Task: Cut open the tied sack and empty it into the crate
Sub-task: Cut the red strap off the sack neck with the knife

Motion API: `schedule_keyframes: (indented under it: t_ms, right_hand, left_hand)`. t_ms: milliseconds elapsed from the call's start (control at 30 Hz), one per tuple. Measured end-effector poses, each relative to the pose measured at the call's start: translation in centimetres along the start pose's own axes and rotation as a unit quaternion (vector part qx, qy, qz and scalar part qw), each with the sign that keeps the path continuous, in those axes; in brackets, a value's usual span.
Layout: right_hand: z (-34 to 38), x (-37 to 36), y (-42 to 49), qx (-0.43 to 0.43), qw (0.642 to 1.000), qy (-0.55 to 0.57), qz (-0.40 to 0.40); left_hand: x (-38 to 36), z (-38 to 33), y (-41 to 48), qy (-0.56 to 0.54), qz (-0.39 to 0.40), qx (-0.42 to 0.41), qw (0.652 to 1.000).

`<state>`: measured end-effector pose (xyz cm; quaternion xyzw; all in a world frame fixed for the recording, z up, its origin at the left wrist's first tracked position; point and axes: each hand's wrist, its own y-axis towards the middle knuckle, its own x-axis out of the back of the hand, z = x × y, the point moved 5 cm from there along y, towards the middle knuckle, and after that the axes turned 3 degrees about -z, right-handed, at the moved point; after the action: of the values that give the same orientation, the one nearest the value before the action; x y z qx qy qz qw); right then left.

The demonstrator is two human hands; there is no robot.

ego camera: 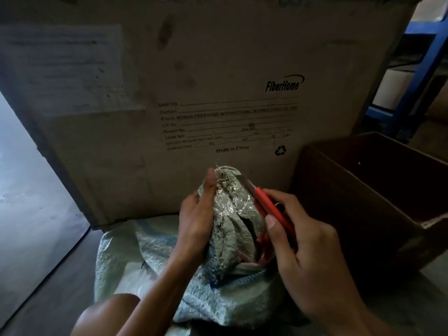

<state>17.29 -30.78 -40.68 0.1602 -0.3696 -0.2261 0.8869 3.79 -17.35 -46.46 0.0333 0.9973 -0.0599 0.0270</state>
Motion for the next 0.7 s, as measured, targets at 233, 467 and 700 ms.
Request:
schedule_keyframes:
  t_ms: [233, 467, 700]
  right_hand:
    - [1.3, -0.9, -0.7, 0.052, 0.993, -0.105, -0.013]
    - [1.7, -0.8, -0.6, 0.045, 0.990, -0.130, -0.013]
    - [1.6, -0.9, -1.0, 0.041, 0.978, -0.195, 0.059]
  left_hand:
    - [-0.4, 0.8, 0.1, -0.019, -0.019, -0.004, 1.000]
    - [-0.8, 1.0, -0.3, -0.016, -0.033, -0.040, 0.998]
    - [0.3, -0.6, -0.9, 0.048, -0.120, -0.165, 0.978]
